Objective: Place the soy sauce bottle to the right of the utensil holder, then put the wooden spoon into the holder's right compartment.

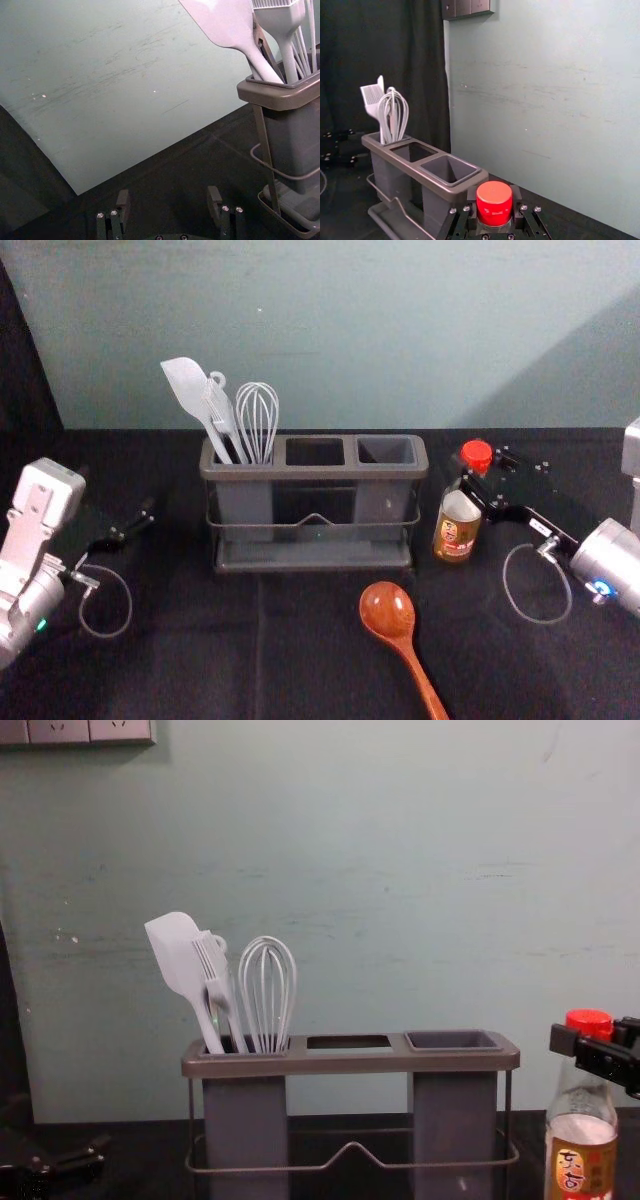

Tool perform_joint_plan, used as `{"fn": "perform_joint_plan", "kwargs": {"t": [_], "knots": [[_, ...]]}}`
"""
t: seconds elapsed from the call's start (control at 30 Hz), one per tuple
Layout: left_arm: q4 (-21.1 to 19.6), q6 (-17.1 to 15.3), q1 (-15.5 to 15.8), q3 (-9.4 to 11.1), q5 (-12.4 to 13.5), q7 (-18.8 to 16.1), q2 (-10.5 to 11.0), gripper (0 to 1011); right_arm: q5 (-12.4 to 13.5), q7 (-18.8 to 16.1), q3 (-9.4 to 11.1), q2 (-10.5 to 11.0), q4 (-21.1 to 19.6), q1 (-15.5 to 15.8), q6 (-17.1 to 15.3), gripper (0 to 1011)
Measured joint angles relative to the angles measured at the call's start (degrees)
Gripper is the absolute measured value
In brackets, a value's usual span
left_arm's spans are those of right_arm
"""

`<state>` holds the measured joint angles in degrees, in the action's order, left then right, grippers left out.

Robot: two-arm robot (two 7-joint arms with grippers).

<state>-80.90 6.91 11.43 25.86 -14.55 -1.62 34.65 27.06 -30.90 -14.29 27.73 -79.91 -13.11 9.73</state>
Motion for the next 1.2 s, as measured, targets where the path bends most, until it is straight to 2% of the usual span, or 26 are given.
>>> {"fn": "perform_joint_plan", "kwargs": {"t": [0.2,0.23,0.43,1.2], "knots": [[0.00,0.00,0.00,0.00,0.00,0.00,0.00,1011,-0.07,0.02,-0.16,-0.47,0.89,-0.56,0.15,382],[0.00,0.00,0.00,0.00,0.00,0.00,0.00,1012,-0.13,-0.29,-0.62,-1.72,3.60,-2.14,0.89,382],[0.00,0.00,0.00,0.00,0.00,0.00,0.00,1012,-0.49,-0.81,-1.25,-2.93,6.32,-3.91,1.70,382],[0.00,0.00,0.00,0.00,0.00,0.00,0.00,1012,-1.61,-1.11,-1.67,-3.77,7.88,-4.79,2.42,382]]}}
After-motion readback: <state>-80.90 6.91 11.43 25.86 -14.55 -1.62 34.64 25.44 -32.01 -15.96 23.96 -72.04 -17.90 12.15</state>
